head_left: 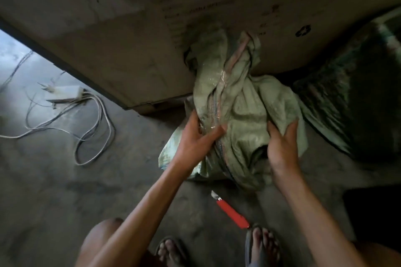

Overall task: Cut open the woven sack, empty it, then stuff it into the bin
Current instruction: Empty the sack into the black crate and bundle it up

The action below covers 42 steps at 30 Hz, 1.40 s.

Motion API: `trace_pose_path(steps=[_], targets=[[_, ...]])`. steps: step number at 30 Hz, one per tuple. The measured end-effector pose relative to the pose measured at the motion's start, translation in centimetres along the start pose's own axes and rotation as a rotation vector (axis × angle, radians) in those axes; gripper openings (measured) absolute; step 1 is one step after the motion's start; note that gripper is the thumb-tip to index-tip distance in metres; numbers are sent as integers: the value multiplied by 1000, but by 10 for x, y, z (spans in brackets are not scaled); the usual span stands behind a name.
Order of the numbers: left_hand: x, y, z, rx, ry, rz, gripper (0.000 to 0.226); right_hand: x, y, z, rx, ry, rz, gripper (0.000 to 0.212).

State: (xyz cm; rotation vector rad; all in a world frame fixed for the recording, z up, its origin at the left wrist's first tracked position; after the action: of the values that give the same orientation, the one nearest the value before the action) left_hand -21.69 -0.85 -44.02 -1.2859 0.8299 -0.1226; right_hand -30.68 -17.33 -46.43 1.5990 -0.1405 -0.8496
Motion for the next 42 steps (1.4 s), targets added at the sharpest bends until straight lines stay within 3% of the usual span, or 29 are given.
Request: trace_pose_path(steps=[6, 11, 14, 17, 19, 22, 24, 27, 31, 34, 37, 42], targets=[[-86, -138, -42, 2, 32, -195, 61, -101, 118, 81, 215, -59, -29, 62], [-124, -296, -76, 141, 49, -367, 68, -129, 263, 126, 200, -100, 51, 65], [-141, -359, -81, 183, 96, -375, 75, -162, 327, 138, 249, -124, 103, 65], [-175, -384, -82, 223, 189, -362, 72, -226, 351, 137, 249, -96, 97, 82], [-207, -386, -87, 205, 278, -350, 70, -280, 353, 138, 263, -113, 77, 87], [-267, -371, -99, 183, 395, -259, 68, -366, 339, 142, 344, -202, 87, 52], [-312, -355, -107, 191, 465, -235, 69, -421, 324, 145, 386, -281, 68, 41], [-369, -330, -120, 229, 587, -212, 69, -500, 299, 149, 450, -398, -22, 45], [-416, -315, -146, 263, 697, -229, 66, -576, 275, 166, 519, -510, -25, 77], [-424, -299, -181, 283, 802, -220, 66, -603, 249, 183, 474, -599, -57, 62], [-409, -271, -225, 311, 846, -179, 65, -597, 221, 222, 434, -680, -78, 70], [-375, -199, -311, 372, 886, -122, 58, -564, 159, 292, 350, -742, -104, 47]])
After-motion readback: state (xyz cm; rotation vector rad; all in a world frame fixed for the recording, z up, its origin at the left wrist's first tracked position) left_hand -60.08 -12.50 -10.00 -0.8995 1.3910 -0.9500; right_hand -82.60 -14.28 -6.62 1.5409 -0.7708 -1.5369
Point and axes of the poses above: each hand's wrist, its own x-axis towards the middle knuckle, its own z-axis out of the back of the hand, y = z × x, the point moved 2 cm from there along x, towards the middle knuckle, and after that the axes turned 13 degrees about y, right-handed, at the moved point
